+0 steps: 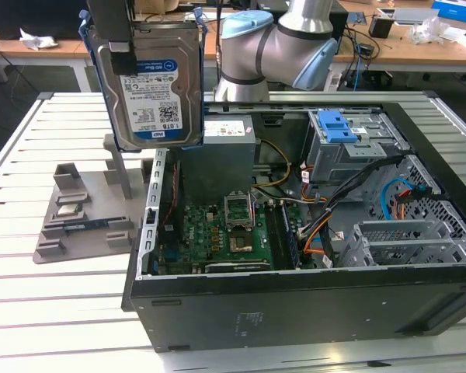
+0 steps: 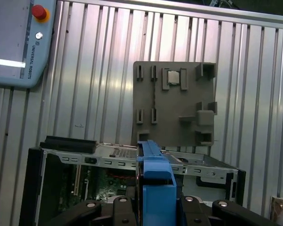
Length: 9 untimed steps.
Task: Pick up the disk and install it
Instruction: 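Pick up the disk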
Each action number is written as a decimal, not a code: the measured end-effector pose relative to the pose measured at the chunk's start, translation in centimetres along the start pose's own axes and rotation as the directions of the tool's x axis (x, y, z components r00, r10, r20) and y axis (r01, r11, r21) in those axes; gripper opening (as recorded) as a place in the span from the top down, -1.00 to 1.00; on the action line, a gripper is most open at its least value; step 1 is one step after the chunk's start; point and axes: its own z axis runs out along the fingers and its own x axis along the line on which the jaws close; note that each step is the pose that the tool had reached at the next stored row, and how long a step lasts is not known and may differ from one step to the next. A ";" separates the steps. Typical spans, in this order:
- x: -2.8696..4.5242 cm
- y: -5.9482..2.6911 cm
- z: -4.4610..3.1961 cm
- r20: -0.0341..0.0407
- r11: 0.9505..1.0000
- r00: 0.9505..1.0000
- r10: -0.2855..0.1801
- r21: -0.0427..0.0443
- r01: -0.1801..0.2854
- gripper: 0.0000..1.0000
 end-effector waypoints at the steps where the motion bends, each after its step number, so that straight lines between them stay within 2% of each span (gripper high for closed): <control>1: 0.12 0.01 0.00 0.000 1.000 1.000 0.000 0.000 0.000 0.26; 9: 1.71 0.17 0.02 0.000 1.000 1.000 0.000 0.000 0.000 0.26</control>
